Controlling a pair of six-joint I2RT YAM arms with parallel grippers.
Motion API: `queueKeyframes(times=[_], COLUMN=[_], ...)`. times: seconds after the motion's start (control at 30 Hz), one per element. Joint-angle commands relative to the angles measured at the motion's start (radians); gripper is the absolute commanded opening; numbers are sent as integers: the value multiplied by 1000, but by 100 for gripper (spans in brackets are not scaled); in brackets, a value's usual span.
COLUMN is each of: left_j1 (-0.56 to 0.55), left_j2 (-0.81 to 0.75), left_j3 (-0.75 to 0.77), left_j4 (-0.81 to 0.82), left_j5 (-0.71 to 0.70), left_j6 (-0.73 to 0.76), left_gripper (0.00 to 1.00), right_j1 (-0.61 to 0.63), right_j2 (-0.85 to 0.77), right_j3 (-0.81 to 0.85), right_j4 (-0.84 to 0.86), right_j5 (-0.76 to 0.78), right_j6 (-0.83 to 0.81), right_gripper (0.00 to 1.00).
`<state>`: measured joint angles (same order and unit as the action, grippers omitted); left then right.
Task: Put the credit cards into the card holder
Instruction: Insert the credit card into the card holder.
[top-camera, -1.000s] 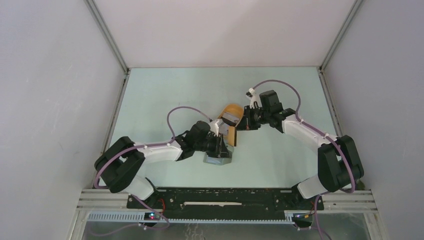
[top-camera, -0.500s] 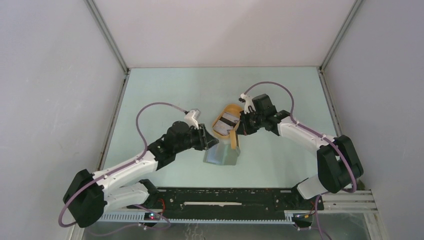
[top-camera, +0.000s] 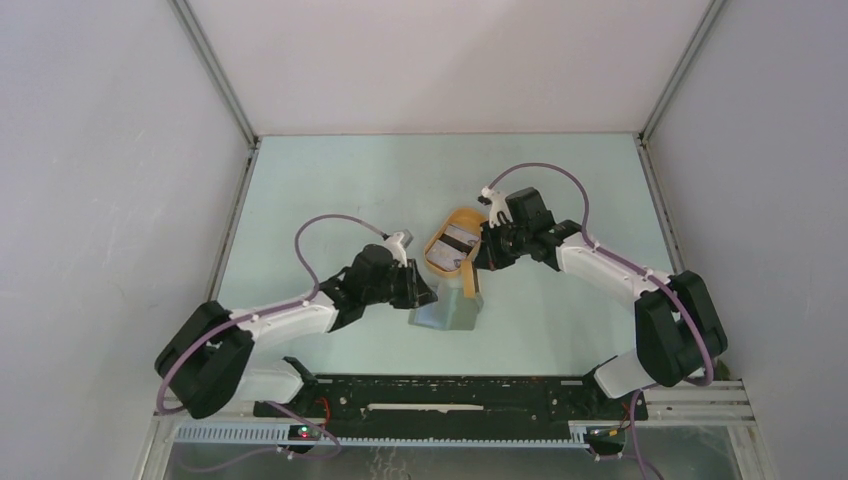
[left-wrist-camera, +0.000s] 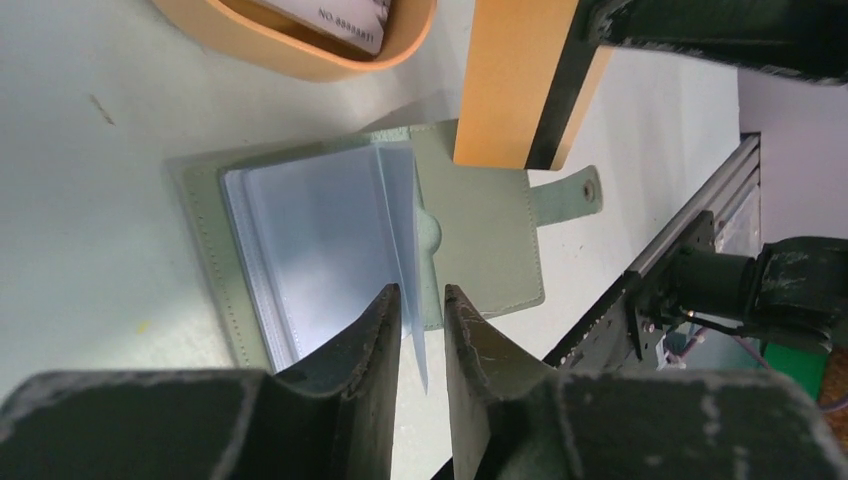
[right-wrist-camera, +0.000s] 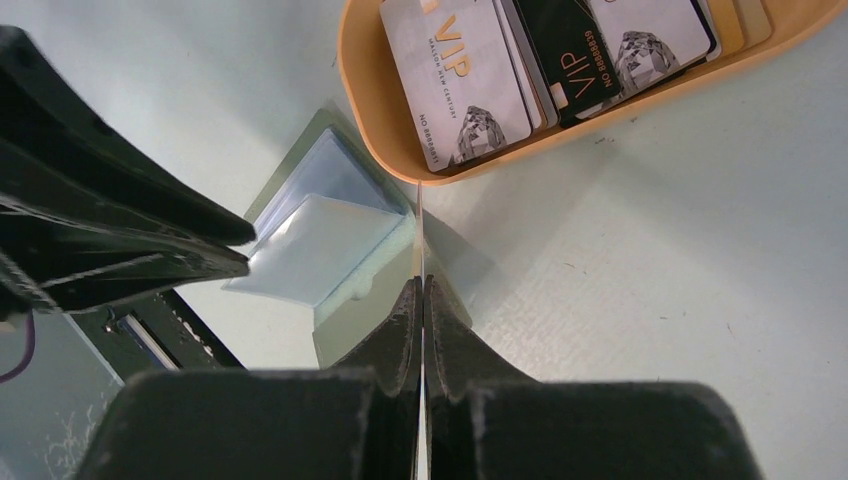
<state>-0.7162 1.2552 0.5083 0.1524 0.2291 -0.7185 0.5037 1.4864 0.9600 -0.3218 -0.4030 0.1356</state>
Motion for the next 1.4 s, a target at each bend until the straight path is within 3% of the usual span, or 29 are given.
queueKeyframes(times=[0.0,0.17,0.47,0.63,0.87,1.37], left_j1=[-28,-60,-106,-109,-111,-112], left_j2=[75,152,249,305,350,336], left_j3=[40,82,155,174,182,173], left_j4=[72,99,129,152,183,237], left_j5=[85,143,239,280,306,301], left_j6=[-9,-2,8,-9,-28,-44], left_gripper=[27,28,40,44,45,49], right_j1=[-18,-36,-131,-149,-164,-61], right_j2=[-47,-77,-121,-107,-54,-35], right_j3=[0,-15,-27,-36,-36,-128], right_j4=[3,25,65,106,143,122], right_j5=[-28,-111,-310,-342,-334,-205], right_j6=[-10,12,106,180,279,208], right_gripper=[0,0,0,0,0,0])
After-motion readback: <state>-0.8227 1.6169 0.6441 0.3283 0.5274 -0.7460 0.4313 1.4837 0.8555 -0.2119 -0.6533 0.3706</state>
